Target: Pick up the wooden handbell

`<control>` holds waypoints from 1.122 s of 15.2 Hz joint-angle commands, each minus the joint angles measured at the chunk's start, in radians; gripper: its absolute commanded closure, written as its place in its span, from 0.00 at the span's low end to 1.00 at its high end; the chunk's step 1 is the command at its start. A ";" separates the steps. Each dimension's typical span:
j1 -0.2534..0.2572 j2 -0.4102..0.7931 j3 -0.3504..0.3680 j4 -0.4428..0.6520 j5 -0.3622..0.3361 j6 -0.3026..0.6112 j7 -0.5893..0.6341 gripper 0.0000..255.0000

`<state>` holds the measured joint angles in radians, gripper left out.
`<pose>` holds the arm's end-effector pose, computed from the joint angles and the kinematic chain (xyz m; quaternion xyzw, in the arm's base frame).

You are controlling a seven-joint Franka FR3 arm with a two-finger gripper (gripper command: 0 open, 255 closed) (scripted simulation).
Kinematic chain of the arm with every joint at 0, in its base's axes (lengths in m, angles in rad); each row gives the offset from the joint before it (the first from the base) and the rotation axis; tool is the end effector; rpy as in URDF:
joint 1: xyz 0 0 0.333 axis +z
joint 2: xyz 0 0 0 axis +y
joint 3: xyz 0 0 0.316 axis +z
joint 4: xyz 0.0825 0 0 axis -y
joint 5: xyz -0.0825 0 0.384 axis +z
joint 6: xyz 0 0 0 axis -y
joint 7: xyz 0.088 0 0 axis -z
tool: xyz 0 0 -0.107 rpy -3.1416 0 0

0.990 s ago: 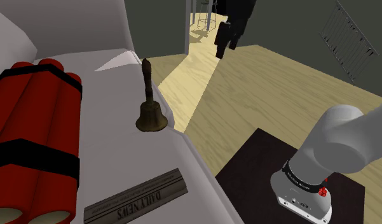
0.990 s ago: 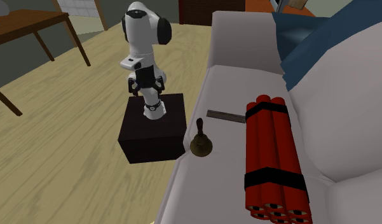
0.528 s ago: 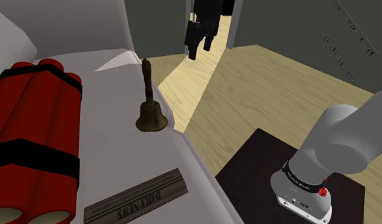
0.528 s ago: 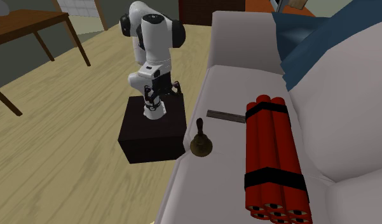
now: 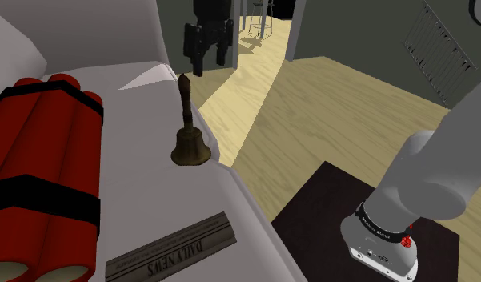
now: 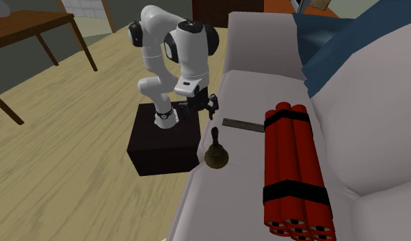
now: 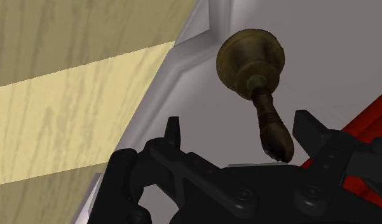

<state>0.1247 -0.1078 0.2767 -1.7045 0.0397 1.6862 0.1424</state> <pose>0.4856 0.2188 0.6275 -0.9909 -0.1275 -0.0398 0.0164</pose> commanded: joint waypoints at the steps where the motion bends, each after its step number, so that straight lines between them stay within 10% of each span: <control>1: 0.016 0.079 0.022 0.090 -0.009 -0.016 0.022 0.00; 4: 0.043 0.190 0.048 0.223 -0.028 -0.046 0.050 0.00; 13: 0.039 0.165 0.045 0.090 -0.019 0.064 0.041 0.00; 14: 0.039 0.165 0.044 0.091 -0.019 0.063 0.041 1.00; 17: 0.039 0.164 0.045 0.090 -0.019 0.064 0.041 1.00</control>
<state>0.1640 0.0560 0.3214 -1.6136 0.0209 1.7498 0.1835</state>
